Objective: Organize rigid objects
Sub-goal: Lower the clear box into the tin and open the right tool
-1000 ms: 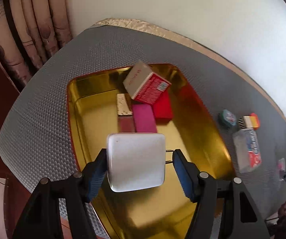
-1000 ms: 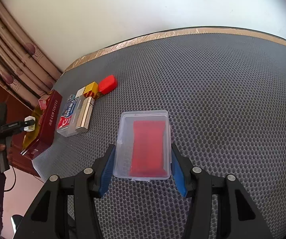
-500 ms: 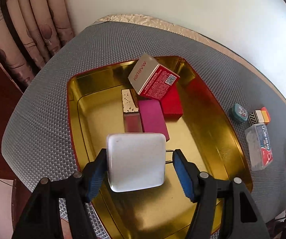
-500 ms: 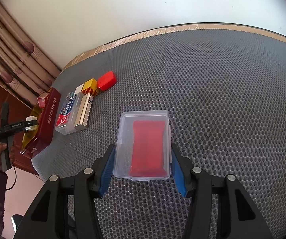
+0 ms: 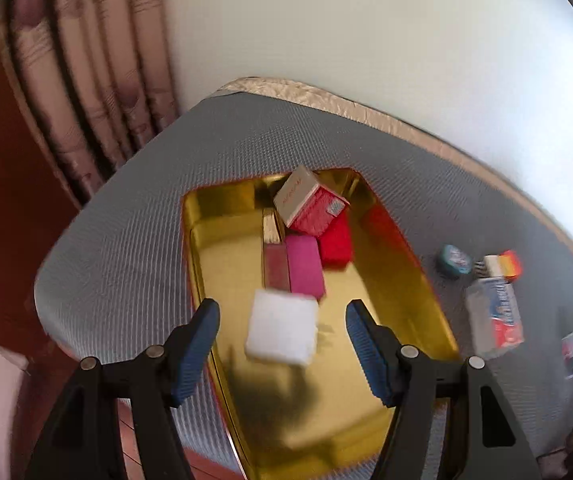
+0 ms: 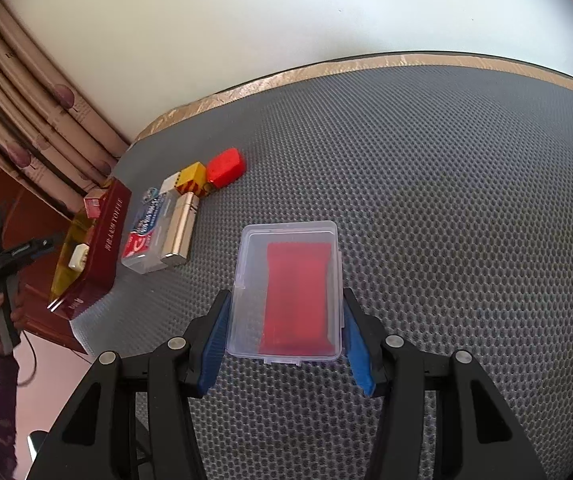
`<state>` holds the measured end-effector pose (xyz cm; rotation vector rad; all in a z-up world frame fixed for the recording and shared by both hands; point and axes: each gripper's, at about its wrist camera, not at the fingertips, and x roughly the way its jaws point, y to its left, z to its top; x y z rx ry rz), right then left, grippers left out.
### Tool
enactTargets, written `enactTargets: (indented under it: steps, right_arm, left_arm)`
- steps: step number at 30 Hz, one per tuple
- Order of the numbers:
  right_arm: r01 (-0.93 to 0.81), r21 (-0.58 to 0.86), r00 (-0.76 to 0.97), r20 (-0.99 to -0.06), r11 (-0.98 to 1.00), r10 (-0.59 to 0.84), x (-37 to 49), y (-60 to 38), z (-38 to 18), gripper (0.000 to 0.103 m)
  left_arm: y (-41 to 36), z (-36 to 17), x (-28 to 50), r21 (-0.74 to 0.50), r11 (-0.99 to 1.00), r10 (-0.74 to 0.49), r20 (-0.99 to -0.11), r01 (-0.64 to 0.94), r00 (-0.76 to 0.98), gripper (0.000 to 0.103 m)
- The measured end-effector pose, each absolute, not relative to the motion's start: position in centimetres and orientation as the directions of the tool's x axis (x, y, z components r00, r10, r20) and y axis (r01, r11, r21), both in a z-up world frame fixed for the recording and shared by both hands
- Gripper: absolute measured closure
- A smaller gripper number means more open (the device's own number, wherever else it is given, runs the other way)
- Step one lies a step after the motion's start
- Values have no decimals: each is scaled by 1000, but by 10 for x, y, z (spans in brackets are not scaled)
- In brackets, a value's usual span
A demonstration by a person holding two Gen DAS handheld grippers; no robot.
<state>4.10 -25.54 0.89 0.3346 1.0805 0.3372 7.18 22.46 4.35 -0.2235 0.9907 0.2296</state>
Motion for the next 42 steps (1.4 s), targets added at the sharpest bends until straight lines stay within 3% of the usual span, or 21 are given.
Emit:
enactTargets:
  steps: [7, 17, 26, 34, 42]
  right_arm:
    - [-129, 453, 422, -780, 882, 463, 43, -243, 18, 54]
    - [-309, 477, 396, -722, 823, 567, 66, -163, 75, 54]
    - [-541, 530, 204, -671, 653, 713, 105, 19, 111, 54]
    - [-596, 507, 76, -736, 622, 673, 144, 161, 84, 54]
    - [-575, 454, 70, -802, 681, 593, 169, 215, 46, 54]
  left_arm:
    - [208, 48, -14, -260, 889, 23, -796, -376, 605, 36]
    - [194, 50, -70, -108, 885, 219, -762, -453, 610, 35]
    - [225, 23, -75, -145, 843, 198, -812, -518, 549, 35]
    - [233, 19, -72, -109, 831, 224, -832, -545, 508, 35]
    - [232, 18, -67, -90, 842, 227, -836, -531, 500, 35]
